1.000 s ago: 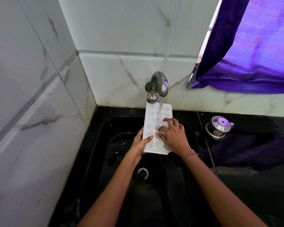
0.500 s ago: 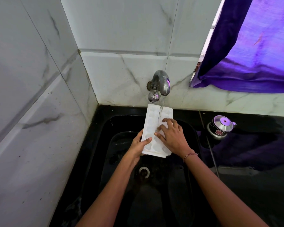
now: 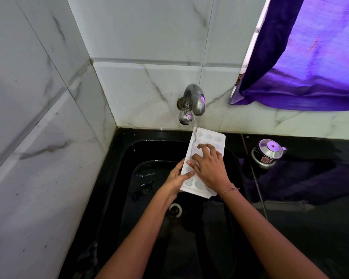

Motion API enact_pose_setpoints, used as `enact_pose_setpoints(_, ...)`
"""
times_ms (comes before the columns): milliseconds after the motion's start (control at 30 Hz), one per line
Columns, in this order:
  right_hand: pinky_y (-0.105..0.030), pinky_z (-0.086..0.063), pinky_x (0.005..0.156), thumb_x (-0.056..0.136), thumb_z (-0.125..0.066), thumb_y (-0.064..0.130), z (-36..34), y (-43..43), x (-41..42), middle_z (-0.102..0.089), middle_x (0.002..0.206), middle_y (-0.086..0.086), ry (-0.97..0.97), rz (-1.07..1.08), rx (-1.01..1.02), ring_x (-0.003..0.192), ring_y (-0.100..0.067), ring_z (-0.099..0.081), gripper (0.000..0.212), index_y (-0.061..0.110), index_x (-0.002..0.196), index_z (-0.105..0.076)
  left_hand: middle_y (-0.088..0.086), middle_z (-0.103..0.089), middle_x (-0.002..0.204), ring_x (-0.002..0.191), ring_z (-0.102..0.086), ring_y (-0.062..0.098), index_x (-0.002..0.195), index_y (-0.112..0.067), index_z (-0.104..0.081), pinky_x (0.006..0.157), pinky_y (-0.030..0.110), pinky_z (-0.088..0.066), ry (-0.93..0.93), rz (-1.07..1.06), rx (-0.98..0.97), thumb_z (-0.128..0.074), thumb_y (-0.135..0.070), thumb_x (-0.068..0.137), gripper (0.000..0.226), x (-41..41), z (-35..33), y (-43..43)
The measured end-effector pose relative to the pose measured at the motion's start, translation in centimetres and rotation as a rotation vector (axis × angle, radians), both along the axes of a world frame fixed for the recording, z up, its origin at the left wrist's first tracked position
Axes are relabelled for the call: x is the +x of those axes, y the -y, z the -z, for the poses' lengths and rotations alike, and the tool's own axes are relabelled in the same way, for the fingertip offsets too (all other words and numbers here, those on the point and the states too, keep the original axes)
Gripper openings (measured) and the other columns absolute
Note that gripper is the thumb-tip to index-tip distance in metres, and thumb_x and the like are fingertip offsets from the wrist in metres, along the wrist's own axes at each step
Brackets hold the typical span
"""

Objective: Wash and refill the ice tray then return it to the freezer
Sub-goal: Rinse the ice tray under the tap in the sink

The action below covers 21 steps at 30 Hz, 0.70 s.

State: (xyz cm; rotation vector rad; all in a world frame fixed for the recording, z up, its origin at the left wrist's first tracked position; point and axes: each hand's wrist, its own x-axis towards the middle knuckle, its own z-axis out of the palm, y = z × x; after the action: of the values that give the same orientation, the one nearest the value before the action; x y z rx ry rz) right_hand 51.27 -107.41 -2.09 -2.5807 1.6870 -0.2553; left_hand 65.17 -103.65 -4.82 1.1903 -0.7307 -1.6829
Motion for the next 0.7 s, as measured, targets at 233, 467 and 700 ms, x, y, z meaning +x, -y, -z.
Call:
enact_pose_setpoints(233,-0.046,-0.019,0.113,0.099,-0.035,0.039,0.6,0.2,0.4,-0.025,0.151,-0.006,-0.115,-0.079,0.02,0.143,-0.031,-0.013,0.033,0.031,0.128,-0.049,0.002,-0.067,0.106,0.09,-0.067,0.016,0.132,-0.023,-0.047,0.074,0.027,-0.057,-0.021,-0.053,0.02,-0.061,0.003,0.084,0.057,1.1,0.3,-0.4)
enact_pose_setpoints(467,-0.044,-0.031,0.11,0.1,-0.038,0.029,1.2,-0.2,1.6,-0.026,0.15,-0.006,-0.022,-0.2,0.084,0.14,-0.028,-0.019,0.035,0.025,0.134,-0.044,0.007,-0.063,0.118,0.097,-0.063,0.017,0.131,-0.025,-0.046,0.079,0.029,-0.055,0.297,-0.132,-0.056,-0.065,0.002,0.081,0.06,2.5,0.6,-1.4)
enact_pose_setpoints(700,-0.027,-0.042,0.098,0.098,-0.045,0.02,2.9,-1.2,2.0,-0.046,0.13,-0.004,0.187,-0.136,0.207,0.118,-0.018,-0.046,0.032,0.014,0.13,-0.05,0.0,-0.065,0.117,0.104,-0.062,0.018,0.137,-0.037,-0.041,0.083,0.023,-0.047,0.998,-0.102,-0.173,-0.063,-0.013,0.086,0.061,3.5,0.3,-1.8)
